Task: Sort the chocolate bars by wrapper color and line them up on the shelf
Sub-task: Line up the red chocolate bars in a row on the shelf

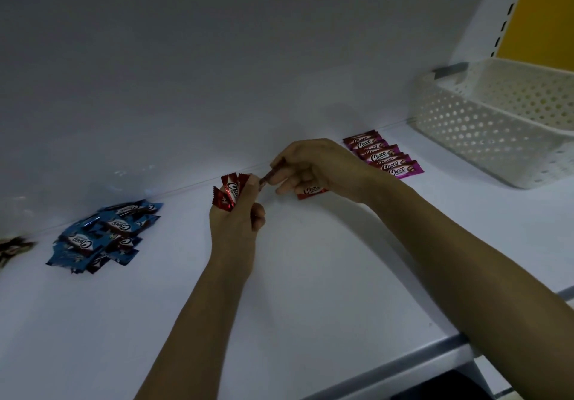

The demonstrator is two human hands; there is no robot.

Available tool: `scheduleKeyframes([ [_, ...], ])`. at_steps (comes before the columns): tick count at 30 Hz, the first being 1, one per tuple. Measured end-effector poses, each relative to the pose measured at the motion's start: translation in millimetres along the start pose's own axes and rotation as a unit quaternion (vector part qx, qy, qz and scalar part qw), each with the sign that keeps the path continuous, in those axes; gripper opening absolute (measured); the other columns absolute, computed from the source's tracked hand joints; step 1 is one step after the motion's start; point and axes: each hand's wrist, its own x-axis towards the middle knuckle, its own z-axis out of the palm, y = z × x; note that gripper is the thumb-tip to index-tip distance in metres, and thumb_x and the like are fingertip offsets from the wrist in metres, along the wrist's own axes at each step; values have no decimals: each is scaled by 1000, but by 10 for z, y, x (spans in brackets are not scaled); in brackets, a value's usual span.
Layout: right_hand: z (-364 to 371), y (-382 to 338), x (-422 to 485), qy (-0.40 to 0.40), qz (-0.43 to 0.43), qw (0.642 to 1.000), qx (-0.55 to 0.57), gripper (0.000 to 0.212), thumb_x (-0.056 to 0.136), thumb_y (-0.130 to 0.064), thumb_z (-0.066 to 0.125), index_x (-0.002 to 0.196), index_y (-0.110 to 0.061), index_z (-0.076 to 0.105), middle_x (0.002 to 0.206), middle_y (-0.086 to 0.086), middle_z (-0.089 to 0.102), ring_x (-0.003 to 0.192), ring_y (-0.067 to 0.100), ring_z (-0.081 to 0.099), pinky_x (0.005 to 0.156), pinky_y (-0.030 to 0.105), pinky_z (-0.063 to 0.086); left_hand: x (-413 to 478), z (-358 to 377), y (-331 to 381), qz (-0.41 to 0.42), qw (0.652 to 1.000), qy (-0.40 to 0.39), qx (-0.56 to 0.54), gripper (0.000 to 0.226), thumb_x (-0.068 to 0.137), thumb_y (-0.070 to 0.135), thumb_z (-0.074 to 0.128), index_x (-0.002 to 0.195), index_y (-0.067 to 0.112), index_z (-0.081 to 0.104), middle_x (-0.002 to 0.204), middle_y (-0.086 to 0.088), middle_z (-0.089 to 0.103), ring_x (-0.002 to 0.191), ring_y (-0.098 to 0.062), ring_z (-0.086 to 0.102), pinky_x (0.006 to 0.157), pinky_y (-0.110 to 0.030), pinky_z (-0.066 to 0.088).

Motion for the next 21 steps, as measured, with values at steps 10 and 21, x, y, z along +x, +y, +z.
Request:
scheduleKeyframes([
  [10, 8, 127, 47, 33, -107, 964, -239, 14, 85, -17, 70, 84, -3, 70, 73, 10, 66, 62, 27, 60, 59, 34, 51, 19, -10, -50, 28, 996, -23, 84, 15, 86, 9, 67, 77, 13, 56, 54, 4, 47, 43, -5, 38, 39, -16, 32],
  [21, -455, 47, -95, 17, 61, 883, -465, 10, 74, -20, 79, 70, -24, 71, 73, -12, 68, 73, 2, 62, 72, 22, 49, 19, 18, -85, 16, 996, -35, 82, 17, 97, 6, 50, 99, 19, 60, 90, 1, 70, 54, -4, 56, 49, -15, 41],
])
